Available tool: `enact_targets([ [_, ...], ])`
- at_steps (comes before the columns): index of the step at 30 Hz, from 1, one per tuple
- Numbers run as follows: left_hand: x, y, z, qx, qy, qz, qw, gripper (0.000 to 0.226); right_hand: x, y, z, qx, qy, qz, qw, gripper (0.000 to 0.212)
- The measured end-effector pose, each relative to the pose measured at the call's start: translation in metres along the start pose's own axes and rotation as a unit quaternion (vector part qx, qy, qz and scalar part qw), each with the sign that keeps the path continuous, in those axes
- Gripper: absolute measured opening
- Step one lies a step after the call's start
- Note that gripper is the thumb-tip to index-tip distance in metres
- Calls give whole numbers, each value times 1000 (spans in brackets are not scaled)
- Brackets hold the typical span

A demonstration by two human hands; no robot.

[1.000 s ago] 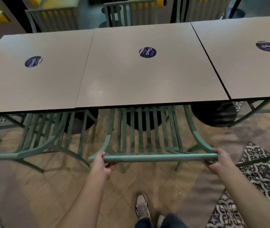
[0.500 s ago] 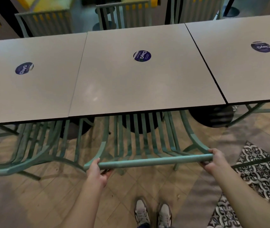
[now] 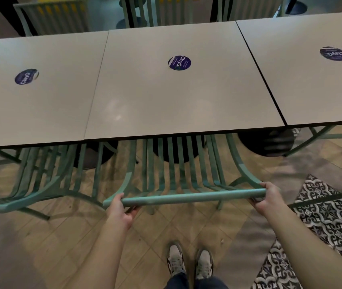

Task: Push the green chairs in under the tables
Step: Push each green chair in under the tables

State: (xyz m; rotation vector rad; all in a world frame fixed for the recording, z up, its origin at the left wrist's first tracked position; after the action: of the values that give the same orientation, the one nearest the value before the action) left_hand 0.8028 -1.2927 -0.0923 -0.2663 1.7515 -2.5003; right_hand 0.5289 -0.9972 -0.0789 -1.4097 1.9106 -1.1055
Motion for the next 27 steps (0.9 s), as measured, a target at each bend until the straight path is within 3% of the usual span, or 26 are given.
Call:
enact_targets([
  [14, -2, -2, 0, 8, 12, -6, 1000, 55, -1, 9, 0, 15, 3, -2, 1000, 28],
  [16, -6, 0, 0, 36, 64, 33, 997, 66, -4, 10, 0, 12, -3, -10, 1000, 35],
  [18, -15, -1, 4, 132, 176, 114, 969, 88, -9, 11, 2, -13, -40, -14, 999, 48],
  [20, -17, -14, 13, 277, 341, 164, 883, 88, -19, 12, 2, -92, -125, 20, 988, 65],
  [22, -9, -28, 18, 401, 517, 171, 737, 77, -29, 10, -1, -194, -191, 44, 961, 78],
  [24, 8, -39, 17, 477, 627, 143, 598, 66, -40, 7, -3, -263, -236, 30, 935, 79],
  [25, 20, -42, 13, 505, 658, 117, 546, 60, -49, 5, -3, -290, -268, 23, 919, 78],
  [27, 46, -47, -2, 547, 687, 50, 476, 52, -69, 2, -5, -339, -341, 19, 876, 75],
])
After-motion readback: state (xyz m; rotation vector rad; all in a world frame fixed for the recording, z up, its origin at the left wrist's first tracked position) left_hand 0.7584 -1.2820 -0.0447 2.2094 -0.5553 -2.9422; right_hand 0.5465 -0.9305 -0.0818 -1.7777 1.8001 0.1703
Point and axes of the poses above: each hand's wrist, its own y-axis towards the middle knuckle, its own x-axis out of the palm, z = x × y, the point moved 3 cm from there along y, towards the middle knuckle, and after that the axes turned 5 degrees about -x, right-handed, at the moved point
